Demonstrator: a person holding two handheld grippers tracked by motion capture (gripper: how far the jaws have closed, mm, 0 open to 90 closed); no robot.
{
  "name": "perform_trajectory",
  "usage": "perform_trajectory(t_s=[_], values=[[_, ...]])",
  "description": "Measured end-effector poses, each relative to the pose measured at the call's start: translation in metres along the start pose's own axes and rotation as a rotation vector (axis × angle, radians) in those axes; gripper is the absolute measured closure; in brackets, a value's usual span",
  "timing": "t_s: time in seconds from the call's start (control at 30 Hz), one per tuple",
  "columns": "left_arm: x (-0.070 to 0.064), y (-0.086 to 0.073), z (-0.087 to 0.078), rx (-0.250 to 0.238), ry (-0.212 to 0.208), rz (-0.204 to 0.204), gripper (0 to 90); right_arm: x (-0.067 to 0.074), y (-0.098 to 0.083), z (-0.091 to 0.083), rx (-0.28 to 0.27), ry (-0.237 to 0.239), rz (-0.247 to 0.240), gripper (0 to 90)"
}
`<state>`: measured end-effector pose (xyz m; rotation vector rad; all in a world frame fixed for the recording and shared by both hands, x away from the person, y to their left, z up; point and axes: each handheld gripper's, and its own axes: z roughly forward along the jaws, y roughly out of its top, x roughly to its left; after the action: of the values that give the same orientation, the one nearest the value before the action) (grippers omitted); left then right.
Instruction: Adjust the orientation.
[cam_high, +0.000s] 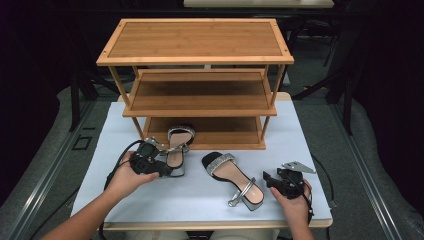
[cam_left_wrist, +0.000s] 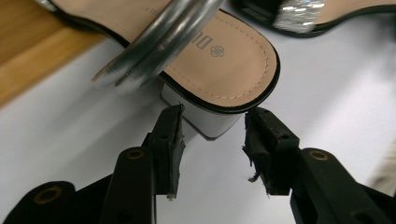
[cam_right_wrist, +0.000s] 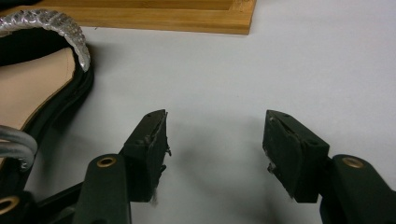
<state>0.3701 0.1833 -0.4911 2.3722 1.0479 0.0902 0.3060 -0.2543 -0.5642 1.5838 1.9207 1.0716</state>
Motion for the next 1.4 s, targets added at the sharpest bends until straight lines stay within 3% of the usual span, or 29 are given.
perform_trajectory(t_s=[0.07,0.1,0.17,0.23,0.37,0.5,0.63,0.83,1.1,1.4], values=[[0.003,0.001,0.003,0.005,0.014,0.001,57.7,0.000,0.000,0.000,-0.001,0.000,-0.002,39.6],[0.009,0.004,0.006,-0.002,0.015,-0.027,57.6,0.000,0.000,0.000,0.000,0.000,-0.001,39.6],[0.014,0.006,0.008,-0.023,0.006,-0.041,57.6,0.000,0.000,0.000,0.000,0.001,0.000,39.6],[0.021,0.011,0.011,-0.038,0.037,-0.056,57.8,-0.001,0.000,0.000,0.001,0.003,0.000,39.6],[0.030,0.018,0.019,-0.046,0.055,-0.082,57.7,0.000,0.000,0.000,0.001,-0.001,-0.002,39.7],[0.031,0.024,0.023,-0.063,0.053,-0.080,57.6,-0.001,0.000,0.000,0.001,0.004,0.000,39.6],[0.029,0.032,0.025,-0.081,0.078,-0.071,57.6,-0.001,0.000,0.000,0.000,0.006,0.001,39.6],[0.033,0.041,0.030,-0.089,0.094,-0.097,57.6,-0.002,0.000,0.000,-0.001,0.007,0.003,39.7],[0.034,0.041,0.036,-0.059,0.086,-0.104,57.4,-0.002,0.000,0.000,-0.001,0.009,-0.002,39.6],[0.039,0.039,0.035,-0.062,0.070,-0.118,57.3,-0.002,0.000,0.000,0.000,0.005,0.000,39.7]])
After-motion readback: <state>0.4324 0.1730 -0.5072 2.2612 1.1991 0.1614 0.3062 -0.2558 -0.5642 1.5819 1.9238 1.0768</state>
